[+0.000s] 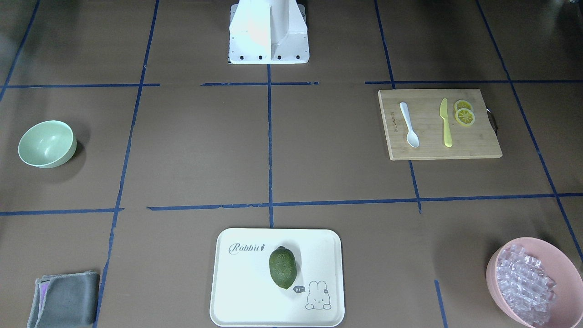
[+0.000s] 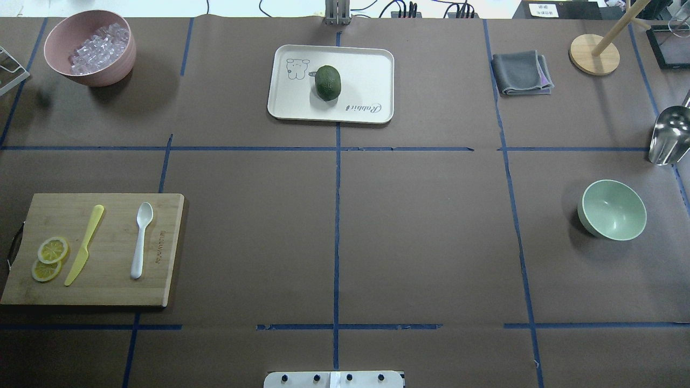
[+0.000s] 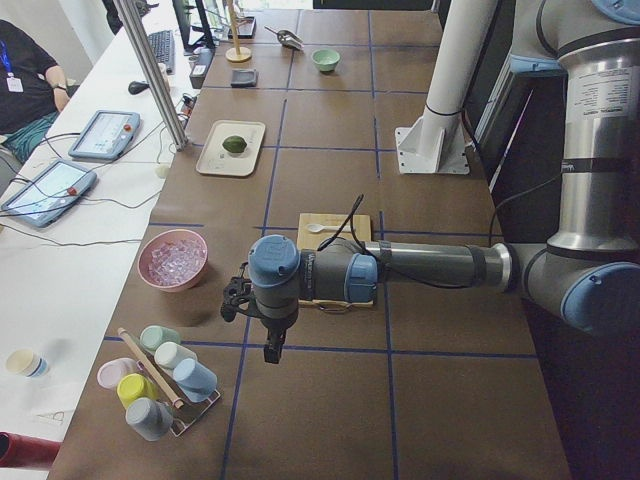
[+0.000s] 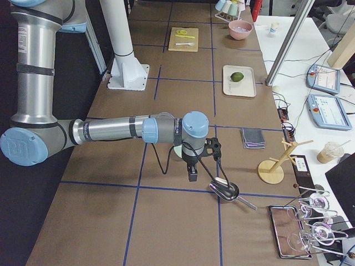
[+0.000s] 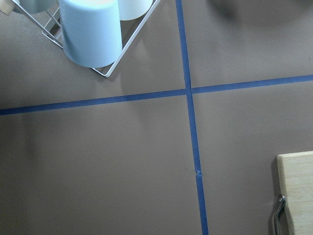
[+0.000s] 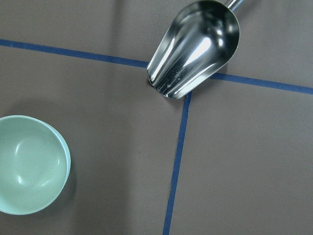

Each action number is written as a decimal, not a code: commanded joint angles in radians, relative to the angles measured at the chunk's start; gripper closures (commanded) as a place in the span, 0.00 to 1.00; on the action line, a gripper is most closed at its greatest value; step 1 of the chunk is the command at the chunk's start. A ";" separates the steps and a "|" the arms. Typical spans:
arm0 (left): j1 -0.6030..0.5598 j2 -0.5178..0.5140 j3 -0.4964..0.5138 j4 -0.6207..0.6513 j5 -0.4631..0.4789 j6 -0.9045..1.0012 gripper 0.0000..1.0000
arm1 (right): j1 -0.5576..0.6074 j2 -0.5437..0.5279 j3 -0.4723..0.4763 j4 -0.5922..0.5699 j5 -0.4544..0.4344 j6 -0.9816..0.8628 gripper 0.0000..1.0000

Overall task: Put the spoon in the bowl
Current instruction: 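Move the right gripper down toward the pale green bowl, then grasp the rim of the pale green bowl with the right gripper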

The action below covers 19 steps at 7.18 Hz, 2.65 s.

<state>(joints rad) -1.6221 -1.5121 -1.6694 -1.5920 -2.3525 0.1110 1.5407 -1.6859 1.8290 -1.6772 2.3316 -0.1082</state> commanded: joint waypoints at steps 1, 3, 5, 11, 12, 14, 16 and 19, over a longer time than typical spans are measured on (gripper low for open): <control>0.001 0.009 -0.015 -0.009 -0.001 0.002 0.00 | -0.031 0.005 0.009 0.001 0.002 0.005 0.00; 0.013 0.003 -0.010 -0.002 -0.001 0.001 0.00 | -0.143 0.081 0.009 -0.001 0.015 0.034 0.00; 0.036 -0.003 -0.003 -0.009 -0.002 -0.001 0.00 | -0.236 0.121 0.003 0.001 0.054 0.120 0.01; 0.050 -0.002 -0.001 -0.009 -0.001 0.001 0.00 | -0.422 0.042 -0.304 0.784 0.006 0.565 0.02; 0.050 -0.002 -0.001 -0.009 -0.001 0.001 0.00 | -0.436 0.022 -0.306 0.790 0.006 0.565 0.30; 0.050 0.001 -0.001 -0.009 -0.001 0.001 0.00 | -0.441 0.018 -0.291 0.791 0.008 0.562 1.00; 0.051 0.003 0.000 -0.009 -0.001 -0.001 0.00 | -0.436 0.012 -0.255 0.791 0.006 0.565 1.00; 0.051 0.004 -0.001 -0.011 -0.002 0.001 0.00 | -0.438 -0.009 -0.145 0.774 0.022 0.696 1.00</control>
<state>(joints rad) -1.5708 -1.5082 -1.6703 -1.6025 -2.3545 0.1112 1.1077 -1.7049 1.6361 -0.8953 2.3496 0.4926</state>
